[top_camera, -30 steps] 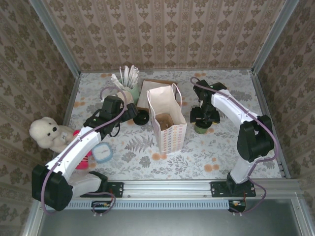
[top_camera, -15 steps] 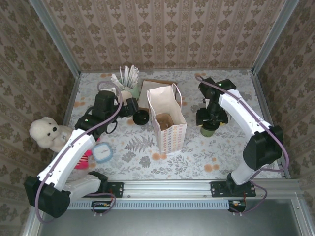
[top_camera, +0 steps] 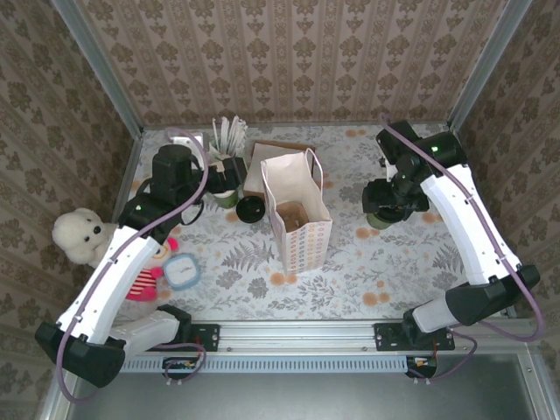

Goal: Pack the takeout coffee

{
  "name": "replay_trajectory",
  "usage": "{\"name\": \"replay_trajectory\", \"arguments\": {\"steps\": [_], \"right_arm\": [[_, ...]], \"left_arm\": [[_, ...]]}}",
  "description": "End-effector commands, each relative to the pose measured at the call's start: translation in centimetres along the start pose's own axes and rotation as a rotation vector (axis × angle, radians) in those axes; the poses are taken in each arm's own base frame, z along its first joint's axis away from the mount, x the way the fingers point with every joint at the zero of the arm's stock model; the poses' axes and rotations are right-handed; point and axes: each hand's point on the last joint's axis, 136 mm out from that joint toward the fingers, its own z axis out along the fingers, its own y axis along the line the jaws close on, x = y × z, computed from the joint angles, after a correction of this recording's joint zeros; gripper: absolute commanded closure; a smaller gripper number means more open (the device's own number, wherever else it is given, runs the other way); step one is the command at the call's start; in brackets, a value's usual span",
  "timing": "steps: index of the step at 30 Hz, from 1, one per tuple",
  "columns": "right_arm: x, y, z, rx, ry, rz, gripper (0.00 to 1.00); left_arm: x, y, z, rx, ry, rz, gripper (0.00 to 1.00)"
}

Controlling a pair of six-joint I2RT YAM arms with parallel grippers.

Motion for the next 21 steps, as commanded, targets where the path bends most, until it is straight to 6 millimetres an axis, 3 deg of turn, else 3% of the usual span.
{"name": "replay_trajectory", "arguments": {"steps": [1, 7, 13, 18, 21], "right_arm": [[2.9, -0.7, -2.9, 0.041, 0.044, -0.019, 0.32], [2.9, 1.6, -6.4, -0.05, -0.068, -0.042, 0.32], [3.0, 2.3, -8.8, -0.103, -0.161, -0.034, 0.33], [3.6, 3.6, -10.5, -0.171, -0.205, -0.056, 0.33], [4.1, 4.7, -11.2, -0.205, -0.216, -0.09, 0.33]], "left_arm": [[-1.5, -1.8, -1.0, 0.076, -0.017, 0.032, 0.0], [-3.2, -5.0, -3.3, 0.198, -0.032, 0.076, 0.0], [-3.5, -8.3, -5.6, 0.322, -0.063, 0.127, 0.0], [-2.5, -10.3, -5.3, 0.362, -0.018, 0.175, 0.0], [-1.6, -10.5, -4.3, 0.313, 0.027, 0.211, 0.01]]}}
